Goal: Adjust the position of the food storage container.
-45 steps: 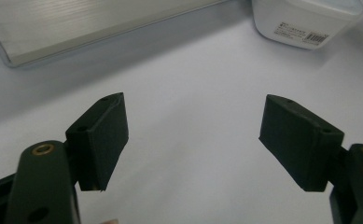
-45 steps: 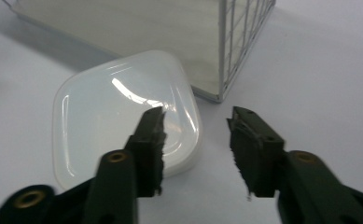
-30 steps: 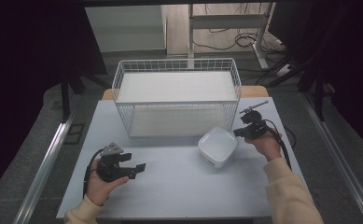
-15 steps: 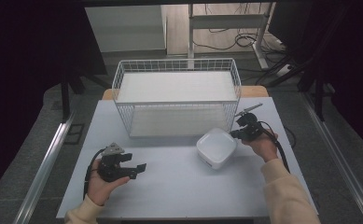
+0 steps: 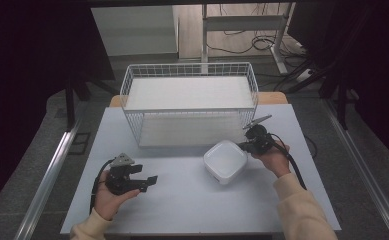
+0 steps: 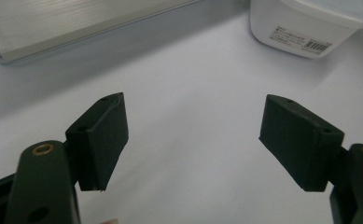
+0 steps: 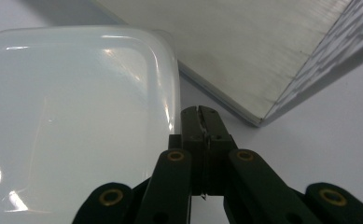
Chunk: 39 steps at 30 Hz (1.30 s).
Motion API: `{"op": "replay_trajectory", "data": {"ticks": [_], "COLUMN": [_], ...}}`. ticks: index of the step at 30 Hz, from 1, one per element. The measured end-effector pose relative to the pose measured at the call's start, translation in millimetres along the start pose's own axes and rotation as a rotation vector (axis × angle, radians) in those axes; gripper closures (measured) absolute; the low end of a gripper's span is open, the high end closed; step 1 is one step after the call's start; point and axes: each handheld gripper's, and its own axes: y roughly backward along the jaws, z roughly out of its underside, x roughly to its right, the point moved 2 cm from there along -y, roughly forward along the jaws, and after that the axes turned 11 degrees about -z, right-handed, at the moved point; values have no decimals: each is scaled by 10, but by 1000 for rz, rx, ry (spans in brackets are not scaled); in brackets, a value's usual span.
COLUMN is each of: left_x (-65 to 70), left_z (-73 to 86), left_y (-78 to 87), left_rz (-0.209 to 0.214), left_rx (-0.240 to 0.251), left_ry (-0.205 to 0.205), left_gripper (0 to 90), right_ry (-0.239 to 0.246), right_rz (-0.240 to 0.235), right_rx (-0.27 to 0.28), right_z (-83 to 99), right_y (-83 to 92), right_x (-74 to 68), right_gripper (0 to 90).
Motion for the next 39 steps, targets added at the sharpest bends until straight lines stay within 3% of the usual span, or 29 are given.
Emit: {"op": "replay_trajectory", "data": {"ticks": [11,17,39], "left_x": [-5,-5,-89], "left_z": [0,0,-12], "left_y": [1,-1,38], "left_rz": [2,2,-3], "left_rx": [-1,-2,15], "left_ry": [0,-2,25], "left_gripper": [230,230,232], "right_ry": [26,52,202], "right_rz": [-8,-21,-146], "right_rx": [20,-2,-51], "right_z": [-45,-102,-330], "right_y": [-60,-111,-411], "right_x": [-43,-119,-665], "right_gripper": [896,897,896]}}
